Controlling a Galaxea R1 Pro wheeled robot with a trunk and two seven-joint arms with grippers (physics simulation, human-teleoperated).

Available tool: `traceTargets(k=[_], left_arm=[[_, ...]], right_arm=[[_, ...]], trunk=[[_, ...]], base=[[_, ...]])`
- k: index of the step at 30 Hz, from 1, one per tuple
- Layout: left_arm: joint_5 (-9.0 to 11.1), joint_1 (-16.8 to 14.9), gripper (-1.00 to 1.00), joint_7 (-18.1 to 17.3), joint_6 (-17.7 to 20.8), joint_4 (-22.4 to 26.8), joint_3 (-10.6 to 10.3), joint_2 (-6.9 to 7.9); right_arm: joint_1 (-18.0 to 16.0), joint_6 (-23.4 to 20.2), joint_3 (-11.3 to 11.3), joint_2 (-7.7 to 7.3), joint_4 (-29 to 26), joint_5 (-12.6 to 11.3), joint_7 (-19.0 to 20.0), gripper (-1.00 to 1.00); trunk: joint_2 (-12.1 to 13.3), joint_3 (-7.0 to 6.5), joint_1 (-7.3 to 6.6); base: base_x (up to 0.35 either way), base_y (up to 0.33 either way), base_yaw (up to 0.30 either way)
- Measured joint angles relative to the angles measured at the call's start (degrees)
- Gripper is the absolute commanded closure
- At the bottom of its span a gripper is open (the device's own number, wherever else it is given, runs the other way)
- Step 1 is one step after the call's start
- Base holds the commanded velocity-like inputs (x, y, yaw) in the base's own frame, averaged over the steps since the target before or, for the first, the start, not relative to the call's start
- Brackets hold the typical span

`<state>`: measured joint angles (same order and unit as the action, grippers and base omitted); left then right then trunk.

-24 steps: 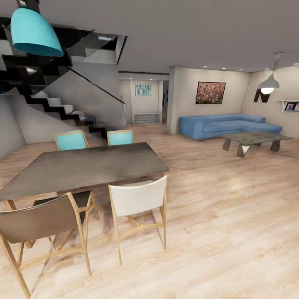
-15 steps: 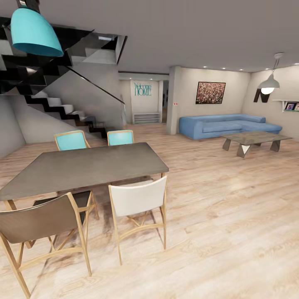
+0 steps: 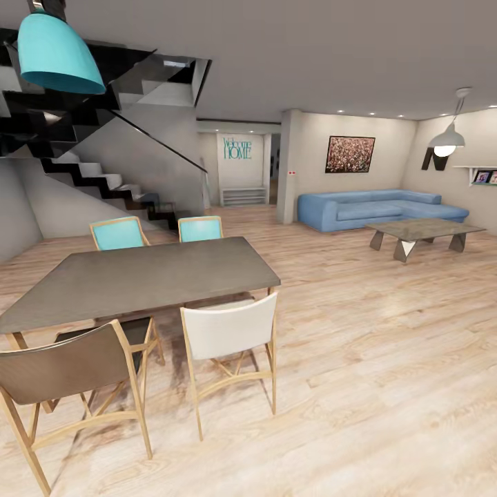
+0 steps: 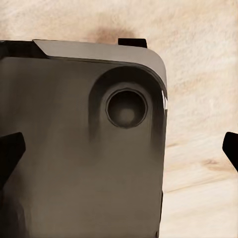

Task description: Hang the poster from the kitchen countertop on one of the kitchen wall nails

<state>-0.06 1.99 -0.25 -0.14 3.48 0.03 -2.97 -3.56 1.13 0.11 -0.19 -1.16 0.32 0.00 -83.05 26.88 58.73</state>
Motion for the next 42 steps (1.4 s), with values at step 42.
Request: traceTargets(k=[42], left_arm=[[-6.72,-0.15,-1.0,0.02,-0.61,34.29,8.77,-0.11]], right_arm=[[-4.4,6.85,-0.15,-4.2,-19.63,-0.65,-0.32,-1.0]], trunk=[[0.0,0.0,0.02]], base=[[-0.06,-0.065,0.156]])
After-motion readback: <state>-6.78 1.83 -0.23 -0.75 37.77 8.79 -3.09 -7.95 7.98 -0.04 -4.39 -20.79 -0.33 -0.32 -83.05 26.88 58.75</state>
